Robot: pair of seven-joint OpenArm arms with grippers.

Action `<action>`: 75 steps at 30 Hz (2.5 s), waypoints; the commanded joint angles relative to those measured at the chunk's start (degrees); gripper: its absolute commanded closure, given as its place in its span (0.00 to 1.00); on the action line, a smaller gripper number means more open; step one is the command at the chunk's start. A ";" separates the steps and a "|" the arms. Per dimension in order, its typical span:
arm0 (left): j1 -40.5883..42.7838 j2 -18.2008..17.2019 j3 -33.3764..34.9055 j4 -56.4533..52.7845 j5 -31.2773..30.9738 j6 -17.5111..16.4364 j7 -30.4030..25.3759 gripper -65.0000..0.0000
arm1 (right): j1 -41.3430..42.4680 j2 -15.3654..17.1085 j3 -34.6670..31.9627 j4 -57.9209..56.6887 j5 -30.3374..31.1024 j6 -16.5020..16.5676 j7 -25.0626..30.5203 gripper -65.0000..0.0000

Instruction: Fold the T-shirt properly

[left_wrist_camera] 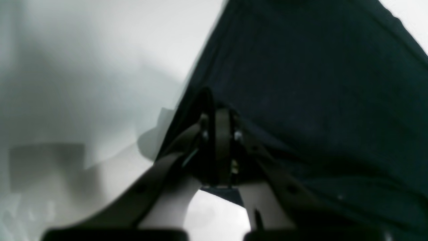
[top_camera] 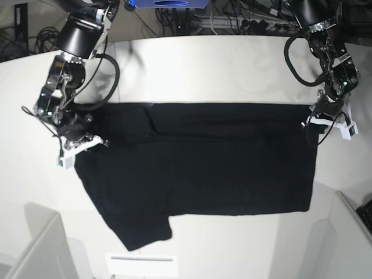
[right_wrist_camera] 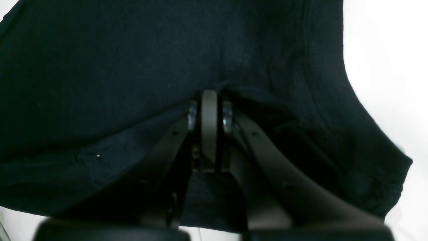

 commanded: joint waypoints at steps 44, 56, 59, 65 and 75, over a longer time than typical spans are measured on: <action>13.74 1.09 -17.90 10.84 -11.74 -9.04 -1.12 0.04 | -19.10 -5.57 8.15 20.29 7.71 -9.41 15.68 0.57; 15.41 1.27 -22.30 10.84 -11.83 -14.93 -1.12 0.04 | -21.29 -6.10 20.37 19.49 21.34 -9.68 12.78 0.57; 15.59 1.27 -23.18 10.84 -11.83 -14.93 -1.12 0.04 | -21.29 -6.10 20.02 18.09 21.16 -9.68 12.78 0.57; 15.59 1.27 -23.97 10.75 -11.65 -14.93 -1.12 0.04 | -21.38 -6.01 19.67 15.27 21.16 -9.24 12.78 0.56; 15.06 1.27 -23.79 8.55 -11.56 -14.93 -1.12 0.04 | -18.83 -4.96 16.94 7.19 21.25 -7.92 12.78 0.56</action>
